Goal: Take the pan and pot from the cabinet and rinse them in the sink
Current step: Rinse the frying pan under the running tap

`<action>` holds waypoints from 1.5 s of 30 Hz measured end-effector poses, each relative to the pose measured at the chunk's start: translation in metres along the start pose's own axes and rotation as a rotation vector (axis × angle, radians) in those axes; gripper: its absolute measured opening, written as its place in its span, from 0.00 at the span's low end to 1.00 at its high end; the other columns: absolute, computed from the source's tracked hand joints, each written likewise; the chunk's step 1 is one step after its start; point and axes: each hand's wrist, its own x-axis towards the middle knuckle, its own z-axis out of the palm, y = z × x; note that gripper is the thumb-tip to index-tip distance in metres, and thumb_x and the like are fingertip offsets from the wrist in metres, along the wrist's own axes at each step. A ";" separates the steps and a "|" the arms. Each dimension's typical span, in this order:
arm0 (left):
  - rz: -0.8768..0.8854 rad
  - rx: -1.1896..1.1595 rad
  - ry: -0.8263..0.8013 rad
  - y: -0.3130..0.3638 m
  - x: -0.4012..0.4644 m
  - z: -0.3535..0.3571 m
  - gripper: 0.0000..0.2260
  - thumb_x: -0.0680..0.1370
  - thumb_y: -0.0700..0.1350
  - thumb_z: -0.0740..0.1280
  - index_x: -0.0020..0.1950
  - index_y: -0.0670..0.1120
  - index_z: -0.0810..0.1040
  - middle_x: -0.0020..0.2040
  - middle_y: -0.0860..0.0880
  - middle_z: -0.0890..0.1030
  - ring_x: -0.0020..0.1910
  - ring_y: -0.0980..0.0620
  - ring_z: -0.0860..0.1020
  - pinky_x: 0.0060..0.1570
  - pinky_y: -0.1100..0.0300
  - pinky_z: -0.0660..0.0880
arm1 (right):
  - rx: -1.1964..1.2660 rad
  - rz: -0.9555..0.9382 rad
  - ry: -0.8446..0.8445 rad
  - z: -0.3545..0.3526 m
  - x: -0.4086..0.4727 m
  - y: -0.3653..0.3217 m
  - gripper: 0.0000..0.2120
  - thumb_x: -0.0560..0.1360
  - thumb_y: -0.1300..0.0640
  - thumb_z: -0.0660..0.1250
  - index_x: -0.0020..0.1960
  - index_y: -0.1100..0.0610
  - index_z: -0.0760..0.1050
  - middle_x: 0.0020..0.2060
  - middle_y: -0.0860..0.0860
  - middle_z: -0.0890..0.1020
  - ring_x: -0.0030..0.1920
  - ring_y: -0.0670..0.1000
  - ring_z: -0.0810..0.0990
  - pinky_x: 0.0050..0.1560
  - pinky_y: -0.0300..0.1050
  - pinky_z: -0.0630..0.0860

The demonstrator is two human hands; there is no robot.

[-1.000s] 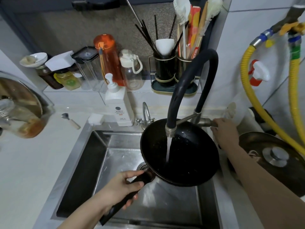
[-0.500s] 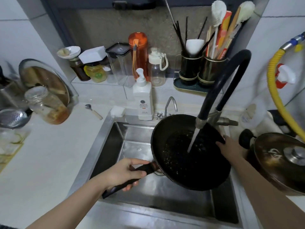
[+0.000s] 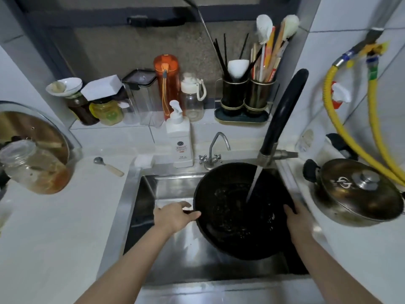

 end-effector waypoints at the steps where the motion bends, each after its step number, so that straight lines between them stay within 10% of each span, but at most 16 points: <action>1: 0.002 -0.007 0.000 0.000 0.000 0.004 0.27 0.71 0.72 0.55 0.64 0.61 0.73 0.59 0.56 0.81 0.66 0.51 0.73 0.69 0.48 0.60 | -0.010 -0.010 0.029 -0.004 -0.012 -0.002 0.18 0.78 0.59 0.62 0.67 0.57 0.71 0.58 0.56 0.79 0.59 0.59 0.77 0.61 0.55 0.73; 11: 0.039 0.093 0.150 -0.044 0.011 -0.004 0.17 0.76 0.62 0.55 0.44 0.51 0.75 0.47 0.49 0.83 0.49 0.49 0.80 0.49 0.56 0.71 | 0.043 -0.007 0.003 0.032 -0.051 -0.035 0.16 0.79 0.57 0.59 0.66 0.58 0.72 0.61 0.56 0.78 0.63 0.59 0.74 0.61 0.50 0.68; 31: -0.063 0.308 0.273 -0.063 0.008 0.001 0.24 0.77 0.65 0.53 0.39 0.49 0.79 0.38 0.50 0.81 0.45 0.49 0.80 0.52 0.55 0.65 | 0.060 0.080 -0.102 0.063 -0.043 -0.001 0.12 0.79 0.58 0.61 0.58 0.63 0.76 0.52 0.60 0.82 0.53 0.59 0.79 0.51 0.45 0.73; 45: -0.020 0.115 0.103 -0.040 0.003 0.025 0.23 0.76 0.67 0.54 0.43 0.53 0.81 0.44 0.53 0.84 0.52 0.52 0.79 0.57 0.52 0.63 | 0.086 0.113 -0.032 0.024 -0.053 0.021 0.16 0.79 0.61 0.59 0.65 0.58 0.73 0.57 0.53 0.80 0.60 0.56 0.77 0.63 0.52 0.72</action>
